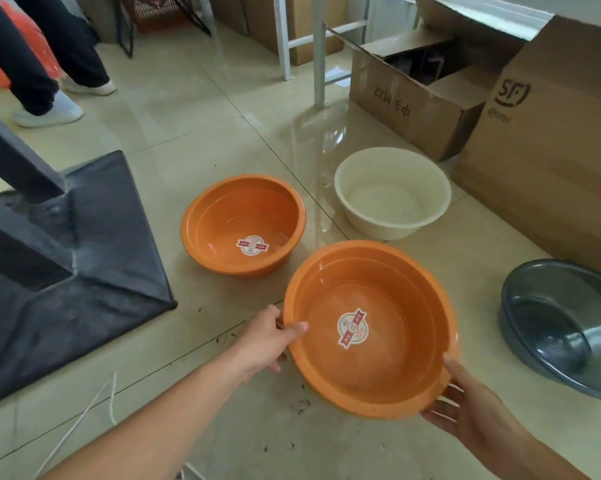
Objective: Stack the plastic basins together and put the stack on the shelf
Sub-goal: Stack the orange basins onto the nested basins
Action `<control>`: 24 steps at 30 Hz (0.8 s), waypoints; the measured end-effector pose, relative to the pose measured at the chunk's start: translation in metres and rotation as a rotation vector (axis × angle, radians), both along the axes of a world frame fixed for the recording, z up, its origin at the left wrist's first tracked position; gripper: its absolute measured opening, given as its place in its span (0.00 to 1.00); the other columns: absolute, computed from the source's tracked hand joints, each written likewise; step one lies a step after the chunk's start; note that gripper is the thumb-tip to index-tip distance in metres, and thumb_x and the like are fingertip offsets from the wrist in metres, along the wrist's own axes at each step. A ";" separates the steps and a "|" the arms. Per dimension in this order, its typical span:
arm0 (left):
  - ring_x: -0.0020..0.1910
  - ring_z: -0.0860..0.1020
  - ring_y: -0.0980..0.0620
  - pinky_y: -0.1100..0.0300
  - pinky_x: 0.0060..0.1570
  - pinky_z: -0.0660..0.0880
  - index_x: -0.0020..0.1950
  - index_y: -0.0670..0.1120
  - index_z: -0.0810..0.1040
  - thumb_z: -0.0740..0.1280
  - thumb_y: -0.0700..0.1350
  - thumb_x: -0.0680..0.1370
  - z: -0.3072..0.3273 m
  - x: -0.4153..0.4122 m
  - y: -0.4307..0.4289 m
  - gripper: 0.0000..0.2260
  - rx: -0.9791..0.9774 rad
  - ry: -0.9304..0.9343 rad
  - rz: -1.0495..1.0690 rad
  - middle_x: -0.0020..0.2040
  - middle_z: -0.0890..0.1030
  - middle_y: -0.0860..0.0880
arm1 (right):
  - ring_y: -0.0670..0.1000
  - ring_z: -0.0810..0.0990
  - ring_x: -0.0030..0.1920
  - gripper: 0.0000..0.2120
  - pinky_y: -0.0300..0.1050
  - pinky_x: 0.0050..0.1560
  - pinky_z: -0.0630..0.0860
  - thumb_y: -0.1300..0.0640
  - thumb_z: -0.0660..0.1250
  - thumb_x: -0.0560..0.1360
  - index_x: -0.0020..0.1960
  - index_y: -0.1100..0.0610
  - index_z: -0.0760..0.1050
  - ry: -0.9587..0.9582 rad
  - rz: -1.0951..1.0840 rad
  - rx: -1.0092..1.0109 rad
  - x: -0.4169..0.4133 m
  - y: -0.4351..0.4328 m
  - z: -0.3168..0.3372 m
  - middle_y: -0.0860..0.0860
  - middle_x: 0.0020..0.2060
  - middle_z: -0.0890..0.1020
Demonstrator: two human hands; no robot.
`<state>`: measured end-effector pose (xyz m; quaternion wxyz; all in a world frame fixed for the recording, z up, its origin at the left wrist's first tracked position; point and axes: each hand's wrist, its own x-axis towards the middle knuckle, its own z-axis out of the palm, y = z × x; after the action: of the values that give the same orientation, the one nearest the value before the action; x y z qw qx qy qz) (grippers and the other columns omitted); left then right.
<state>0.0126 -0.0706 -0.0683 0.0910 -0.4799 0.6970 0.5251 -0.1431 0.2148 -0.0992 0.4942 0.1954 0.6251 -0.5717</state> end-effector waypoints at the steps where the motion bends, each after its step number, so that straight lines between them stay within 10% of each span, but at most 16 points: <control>1: 0.45 0.84 0.45 0.50 0.36 0.84 0.55 0.47 0.75 0.69 0.59 0.77 -0.002 0.000 -0.012 0.17 -0.050 -0.014 0.042 0.49 0.83 0.46 | 0.67 0.83 0.52 0.21 0.59 0.51 0.83 0.49 0.69 0.79 0.65 0.61 0.77 0.018 0.017 0.025 0.000 -0.004 0.000 0.64 0.56 0.83; 10: 0.69 0.74 0.34 0.39 0.61 0.78 0.78 0.45 0.65 0.67 0.51 0.81 -0.031 -0.012 -0.156 0.27 0.390 0.231 0.811 0.73 0.72 0.35 | 0.68 0.81 0.50 0.19 0.56 0.45 0.80 0.60 0.74 0.75 0.62 0.66 0.75 0.010 -0.013 0.212 -0.001 -0.018 -0.003 0.64 0.57 0.82; 16: 0.57 0.78 0.41 0.45 0.47 0.81 0.72 0.42 0.71 0.64 0.40 0.83 -0.029 -0.021 -0.165 0.17 0.297 0.413 0.971 0.67 0.78 0.38 | 0.69 0.82 0.46 0.19 0.59 0.44 0.80 0.63 0.74 0.74 0.62 0.67 0.74 0.024 0.012 0.224 -0.006 -0.019 -0.003 0.66 0.52 0.83; 24: 0.54 0.82 0.45 0.53 0.43 0.82 0.58 0.42 0.77 0.62 0.40 0.84 0.085 -0.004 -0.122 0.06 0.140 0.576 0.628 0.58 0.83 0.40 | 0.66 0.82 0.46 0.16 0.56 0.45 0.81 0.61 0.72 0.77 0.62 0.65 0.76 -0.015 0.027 0.103 -0.005 -0.013 -0.001 0.64 0.52 0.83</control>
<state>0.0082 -0.1922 0.0164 -0.2393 -0.4954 0.4767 0.6856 -0.1485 0.2016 -0.1002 0.4956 0.2164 0.6526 -0.5306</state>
